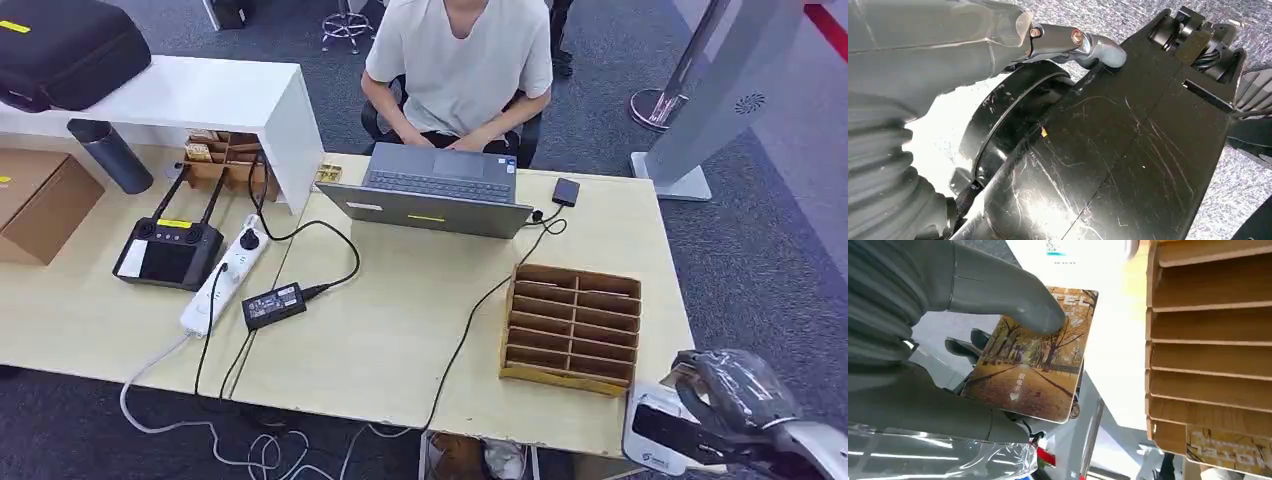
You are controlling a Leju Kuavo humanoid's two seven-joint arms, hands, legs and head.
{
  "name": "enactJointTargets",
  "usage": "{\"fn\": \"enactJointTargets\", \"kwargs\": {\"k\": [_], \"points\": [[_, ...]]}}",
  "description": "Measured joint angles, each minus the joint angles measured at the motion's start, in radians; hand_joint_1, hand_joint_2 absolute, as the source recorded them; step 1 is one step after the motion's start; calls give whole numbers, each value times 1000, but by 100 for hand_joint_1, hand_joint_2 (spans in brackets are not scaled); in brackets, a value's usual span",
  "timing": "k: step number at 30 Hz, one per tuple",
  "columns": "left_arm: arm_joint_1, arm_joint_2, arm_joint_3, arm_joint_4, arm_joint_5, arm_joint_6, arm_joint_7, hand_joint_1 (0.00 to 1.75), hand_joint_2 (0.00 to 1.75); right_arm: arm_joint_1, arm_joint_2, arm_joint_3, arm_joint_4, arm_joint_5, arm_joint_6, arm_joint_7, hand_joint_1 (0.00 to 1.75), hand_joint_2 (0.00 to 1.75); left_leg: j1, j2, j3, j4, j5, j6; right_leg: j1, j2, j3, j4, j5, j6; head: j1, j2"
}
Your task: Pass the card to the sensor for recognition and then transmit it.
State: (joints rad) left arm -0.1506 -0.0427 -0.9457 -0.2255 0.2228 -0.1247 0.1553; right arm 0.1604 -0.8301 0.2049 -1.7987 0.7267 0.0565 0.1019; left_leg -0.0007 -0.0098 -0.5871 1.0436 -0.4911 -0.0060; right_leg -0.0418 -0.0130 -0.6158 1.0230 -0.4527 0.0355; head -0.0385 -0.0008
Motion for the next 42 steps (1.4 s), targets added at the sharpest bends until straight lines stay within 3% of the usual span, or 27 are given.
{"fn": "enactJointTargets", "kwargs": {"k": [18, 23, 42], "points": [[1, 0, 1, 0, 0, 2, 0, 0, 175, 16, 0, -1, 1, -13, 18, 2, 175, 175, 0, 0, 0, 0, 0, 0, 0, 0, 0, 0, 0, 0, 0, 0], [1, 0, 2, 0, 0, 3, 0, 0, 175, 33, 12, 22, 6, -58, 50, 6, 175, 175, 0, 0, 0, 0, 0, 0, 0, 0, 0, 0, 0, 0, 0, 0], [2, 0, 2, 0, 0, 3, 0, 0, 175, 45, 36, 85, 26, -76, 52, 17, 175, 175, 0, 0, 0, 0, 0, 0, 0, 0, 0, 0, 0, 0, 0, 0]]}}
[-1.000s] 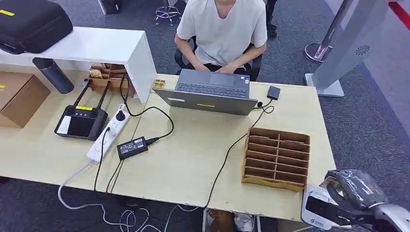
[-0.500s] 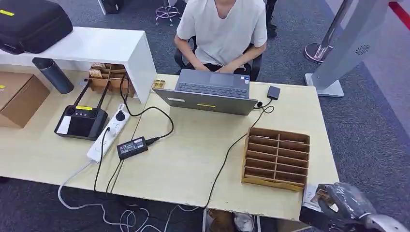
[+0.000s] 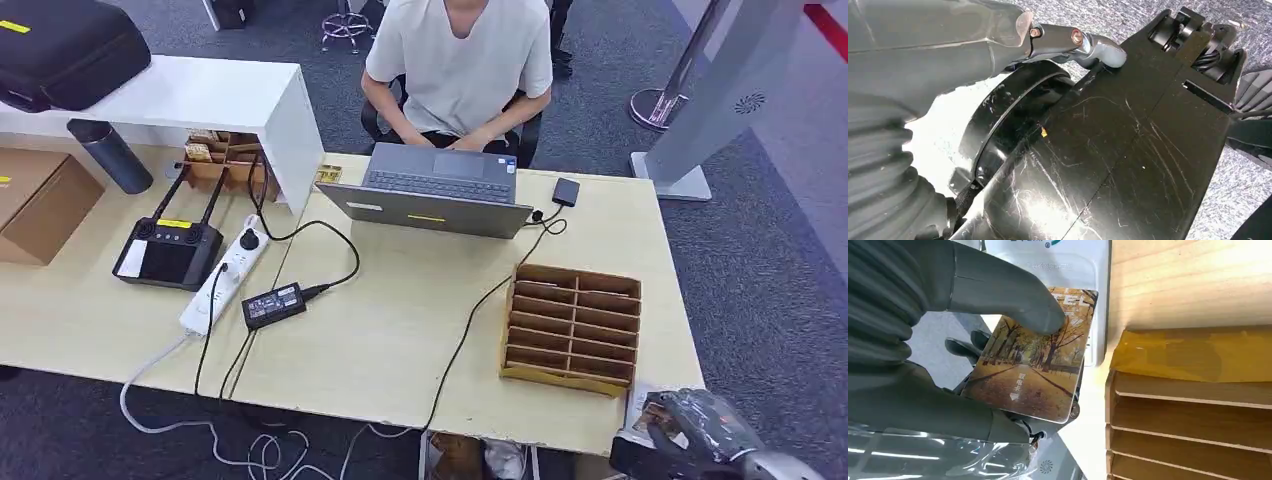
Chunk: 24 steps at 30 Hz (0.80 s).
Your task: Pass the card to the sensor for recognition and then transmit it.
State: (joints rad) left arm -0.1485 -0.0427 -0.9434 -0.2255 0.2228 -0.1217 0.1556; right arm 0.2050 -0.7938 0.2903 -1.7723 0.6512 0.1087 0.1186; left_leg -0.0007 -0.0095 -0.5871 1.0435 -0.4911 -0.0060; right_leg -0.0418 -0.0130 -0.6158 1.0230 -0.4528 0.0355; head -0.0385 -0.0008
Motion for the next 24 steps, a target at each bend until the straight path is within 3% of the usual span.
{"fn": "enactJointTargets", "kwargs": {"k": [24], "points": [[0, 0, 2, 0, 0, 0, 13, 0, 175, -30, 1, 65, 42, -47, -6, 15, 175, 175, 0, 0, 1, 0, 0, 0, 0, 0, 1, 0, 0, 0, 0, 0]]}}
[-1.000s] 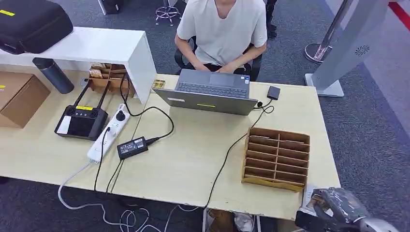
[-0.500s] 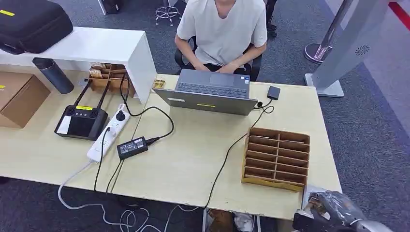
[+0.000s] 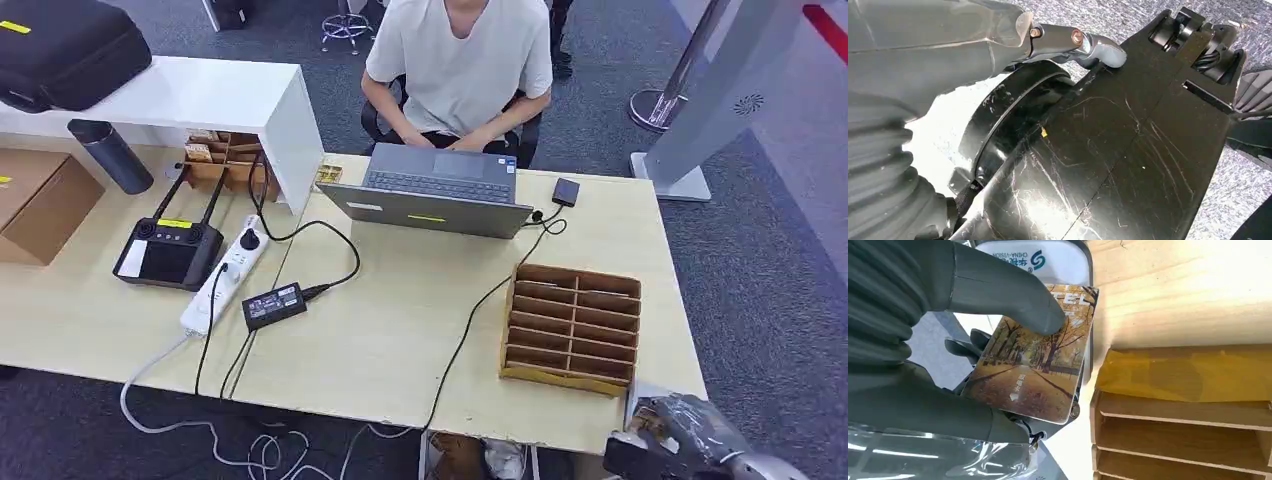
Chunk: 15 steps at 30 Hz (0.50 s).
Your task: Pass the card to the sensor for recognition and then transmit it.
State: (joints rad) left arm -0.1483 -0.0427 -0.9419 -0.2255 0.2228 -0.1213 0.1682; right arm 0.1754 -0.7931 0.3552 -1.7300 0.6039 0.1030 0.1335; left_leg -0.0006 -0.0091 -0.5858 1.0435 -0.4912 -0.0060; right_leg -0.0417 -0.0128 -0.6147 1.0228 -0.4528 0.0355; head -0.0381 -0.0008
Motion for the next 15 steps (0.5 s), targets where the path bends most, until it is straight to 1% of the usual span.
{"fn": "enactJointTargets", "kwargs": {"k": [11, 15], "points": [[0, 0, 0, 0, 0, -1, 2, 0, 175, -18, 2, 14, 14, -3, -1, -1, 175, 175, 0, 0, 1, 0, 0, 0, 0, 1, 1, 0, 0, 0, 0, 0], [0, 0, 0, 0, 0, -2, 2, 0, 175, -40, 6, 24, 24, -5, -6, -22, 175, 175, 0, 2, 1, 0, 0, 0, 0, 1, 2, 0, 0, 0, 0, 0]]}}
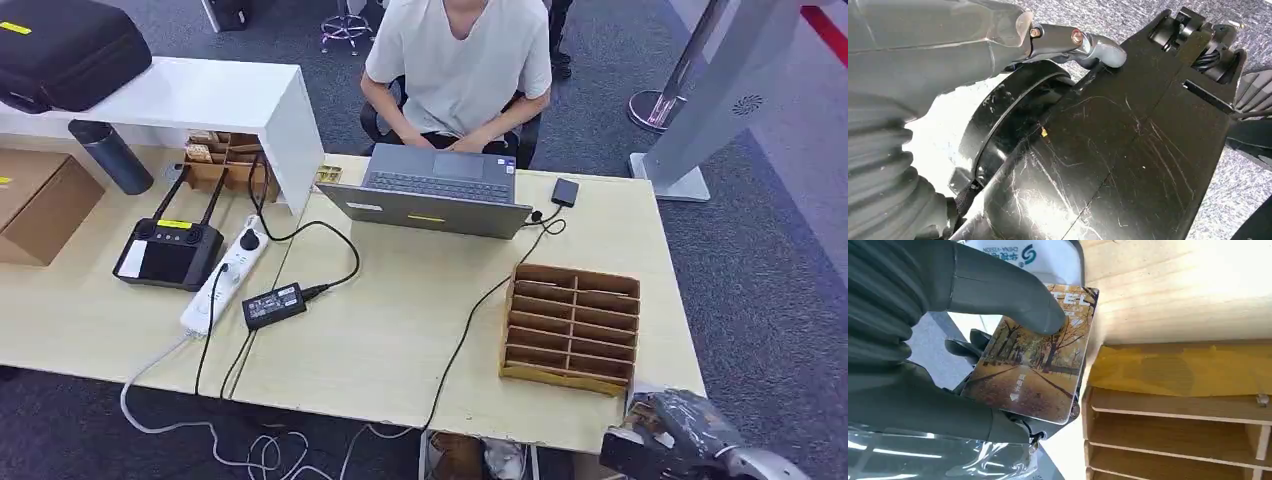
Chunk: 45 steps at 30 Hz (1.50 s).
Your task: Pass the card to the sensor for recognition and then transmit it.
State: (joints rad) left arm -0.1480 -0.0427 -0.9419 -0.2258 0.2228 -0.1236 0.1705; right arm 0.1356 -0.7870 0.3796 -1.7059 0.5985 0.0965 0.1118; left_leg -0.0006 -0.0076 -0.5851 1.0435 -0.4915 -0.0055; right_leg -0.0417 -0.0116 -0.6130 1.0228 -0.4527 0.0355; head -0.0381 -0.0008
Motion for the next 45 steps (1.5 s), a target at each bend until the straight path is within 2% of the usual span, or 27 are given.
{"fn": "enactJointTargets", "kwargs": {"k": [4, 6, 11, 16, 19, 22, 25, 30, 32, 38, 45], "points": [[-1, 0, 0, 0, 0, -4, 0, 0, 175, -70, 2, 8, 16, 10, 9, -58, 175, 175, -1, 3, 0, 0, 0, 0, -1, 2, -1, 0, 1, 0, 0, 0], [-1, 0, 0, 0, 0, -7, 0, 0, 175, -146, 2, 8, 24, 5, 22, -94, 175, 175, -1, 5, -1, 0, 0, 0, -1, 5, -2, 1, 2, 0, -1, 0], [-6, 0, 0, 0, 0, -18, -2, 0, 175, -385, -11, 16, 65, -38, 79, -148, 175, 175, -1, 8, 0, 0, 1, 0, -1, 8, -2, 1, 4, 1, 0, 0], [-13, 0, 0, 0, -9, -37, -3, 0, 175, -694, -7, 84, 161, -43, 112, -186, 175, 175, -1, 9, -1, 0, 2, -1, -1, 9, -3, 1, 5, 1, 0, 0], [-17, 0, -1, 0, -27, -51, -3, 0, 175, -898, 27, 155, 249, -28, 124, -198, 175, 175, -1, 8, -1, 0, 4, -1, -1, 8, -4, 1, 5, 0, 0, 0], [-20, 0, -3, 0, -29, -58, -3, 0, 175, -1047, 77, 217, 324, -21, 125, -205, 175, 175, -1, 7, -1, 0, 4, -1, 0, 8, -4, 2, 5, 0, -1, 0], [-21, 0, -3, 0, -29, -61, -1, 0, 175, -1116, 106, 253, 364, -15, 123, -207, 175, 175, 0, 2, -2, 0, 4, -1, 0, 3, -4, 1, 5, 0, 0, 0], [-22, 0, -4, 0, -37, -66, -1, 0, 175, -1164, 136, 289, 401, -5, 99, -208, 175, 175, 0, 1, -5, 0, 4, -1, 0, 3, -4, 1, 5, 0, 0, 0], [-26, 0, -8, 0, -37, -74, -1, 0, 175, -1203, 173, 310, 429, 17, 68, -207, 175, 175, 0, 3, -5, 0, 4, -1, -1, 5, -5, 1, 5, 0, 0, 0], [-49, 0, -32, 0, -93, -139, -2, 0, 175, -1343, 355, 407, 573, 133, -4, -201, 175, 175, 1, 3, -3, 0, 6, -3, 1, 6, -5, 2, 6, -1, 0, 0], [-74, -1, -34, 0, -180, -230, 0, 0, 175, -1400, 574, 548, 789, 293, -91, -177, 175, 175, 2, 2, -3, 0, 7, -5, 2, 5, -5, 2, 6, -2, 0, 0]]}}
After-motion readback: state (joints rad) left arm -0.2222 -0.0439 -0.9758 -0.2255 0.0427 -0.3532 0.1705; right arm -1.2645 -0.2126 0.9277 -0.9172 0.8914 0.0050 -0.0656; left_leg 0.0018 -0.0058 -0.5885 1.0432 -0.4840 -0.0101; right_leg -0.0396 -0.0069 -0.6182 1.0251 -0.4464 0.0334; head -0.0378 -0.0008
